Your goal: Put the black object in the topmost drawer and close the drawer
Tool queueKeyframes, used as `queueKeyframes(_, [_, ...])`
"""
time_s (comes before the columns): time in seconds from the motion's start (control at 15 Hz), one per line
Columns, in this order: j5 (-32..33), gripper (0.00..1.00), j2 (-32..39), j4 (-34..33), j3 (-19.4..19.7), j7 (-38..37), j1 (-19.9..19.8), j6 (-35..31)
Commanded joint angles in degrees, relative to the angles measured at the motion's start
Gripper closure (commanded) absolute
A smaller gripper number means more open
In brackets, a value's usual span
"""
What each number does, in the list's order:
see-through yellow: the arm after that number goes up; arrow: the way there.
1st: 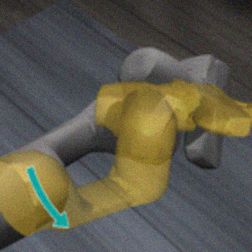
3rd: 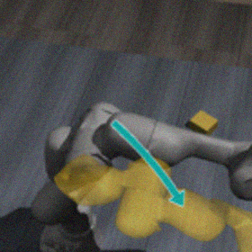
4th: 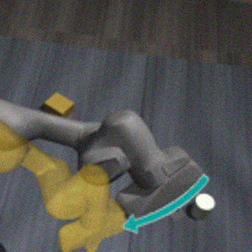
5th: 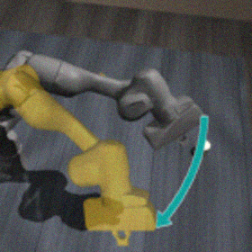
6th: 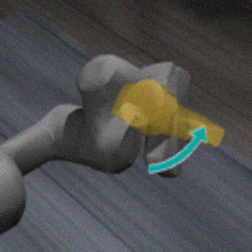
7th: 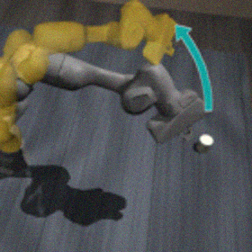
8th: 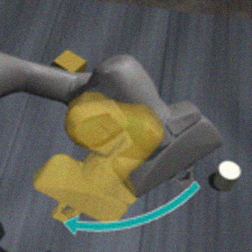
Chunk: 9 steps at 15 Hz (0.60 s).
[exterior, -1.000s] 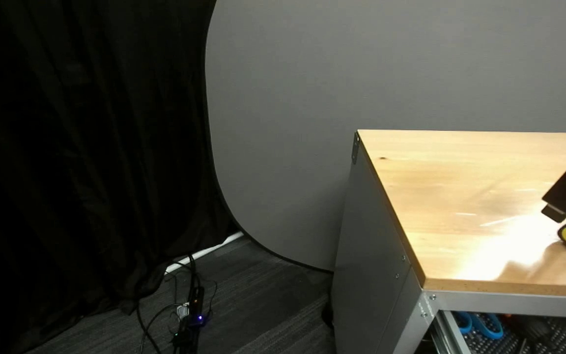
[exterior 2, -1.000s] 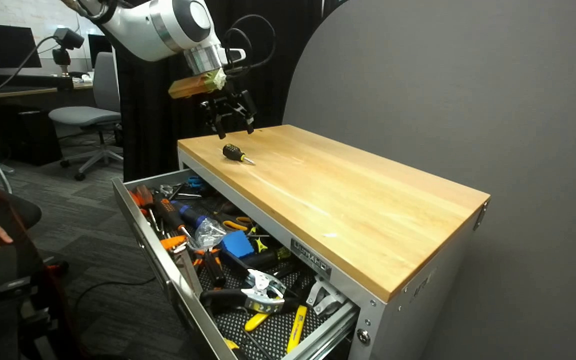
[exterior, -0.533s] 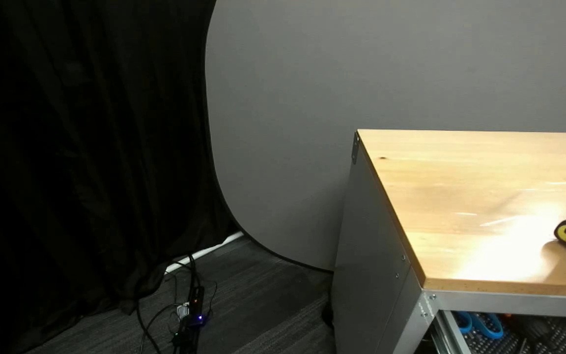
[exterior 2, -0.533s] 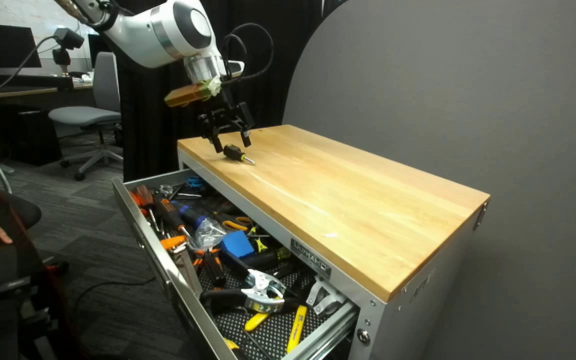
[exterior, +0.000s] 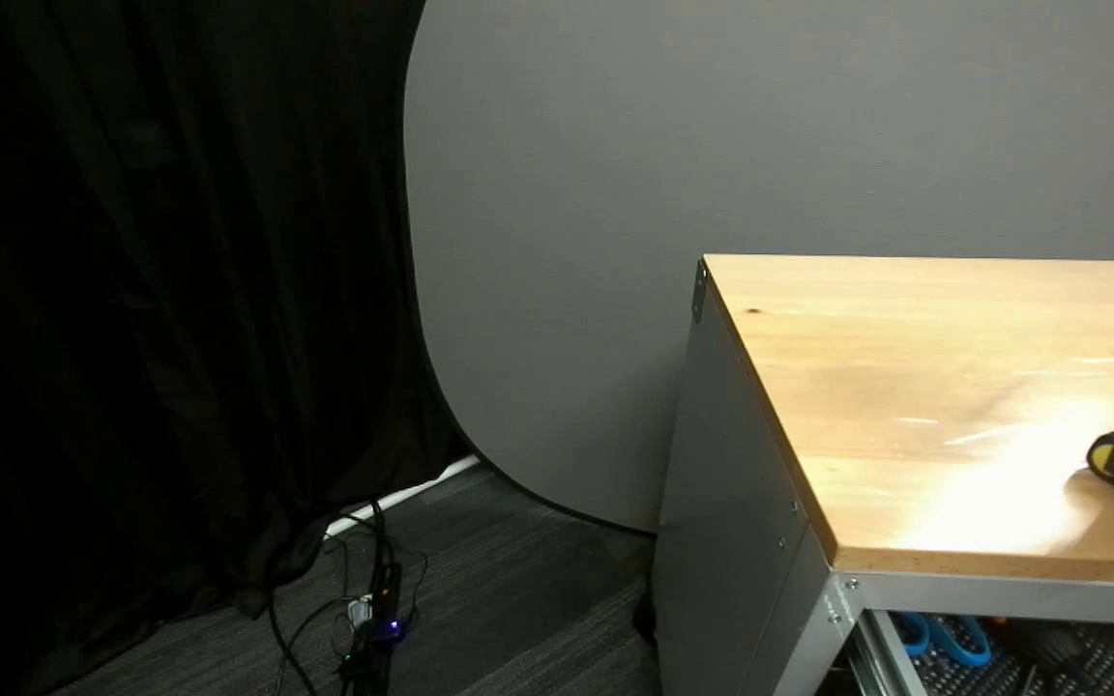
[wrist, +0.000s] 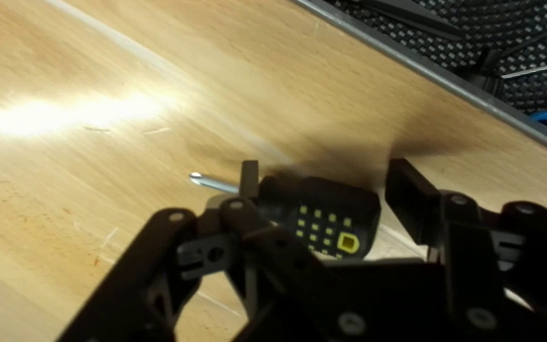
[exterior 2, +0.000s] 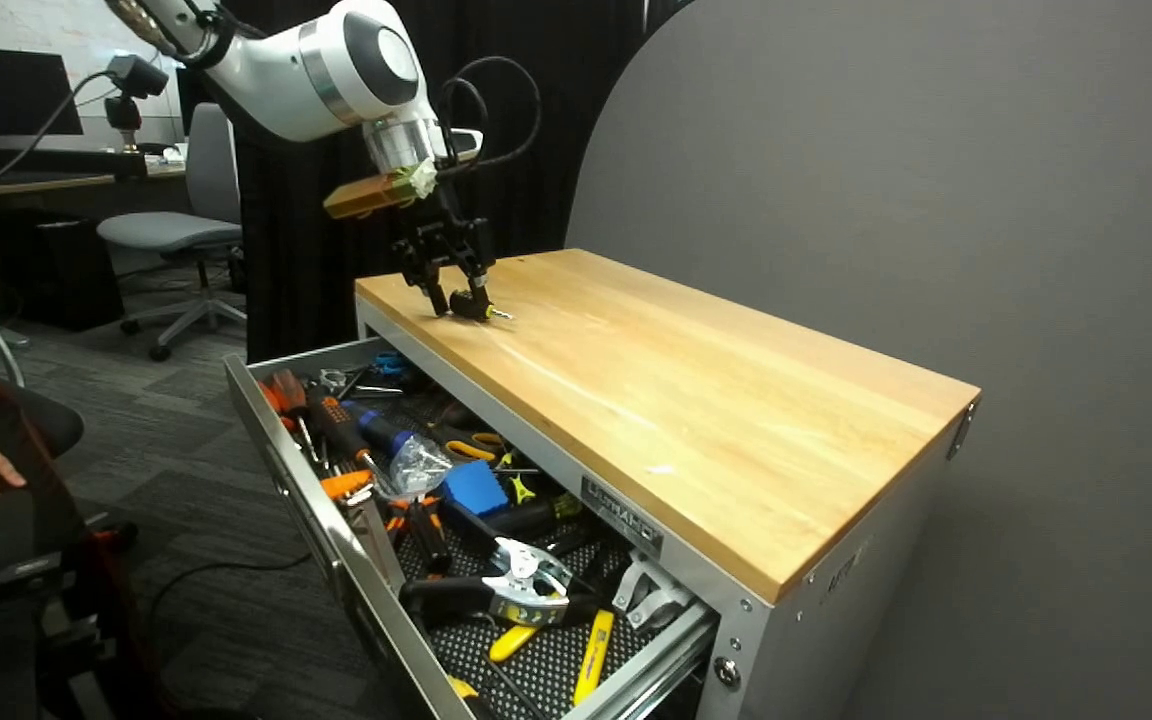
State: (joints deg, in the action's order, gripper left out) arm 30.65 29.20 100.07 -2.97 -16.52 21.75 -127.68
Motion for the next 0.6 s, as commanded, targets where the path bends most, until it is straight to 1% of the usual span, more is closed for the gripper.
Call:
queueKeyframes(0.0, [0.6, 0.01, 1.0, -2.1, 0.1, -0.3, 0.6, -0.8])
queueKeyframes(0.27, [0.4, 0.00, 1.5, -2.8, -0.1, 0.3, 0.6, -0.9])
queueKeyframes(0.33, [0.5, 0.25, 1.6, -2.9, 0.0, 0.2, 0.6, -1.0])
queueKeyframes(0.47, [0.4, 0.26, 2.0, -3.1, 0.0, 0.0, 0.6, -1.5])
queueKeyframes(0.53, [0.4, 0.35, 2.2, -3.2, 0.1, -0.1, 0.7, -1.8])
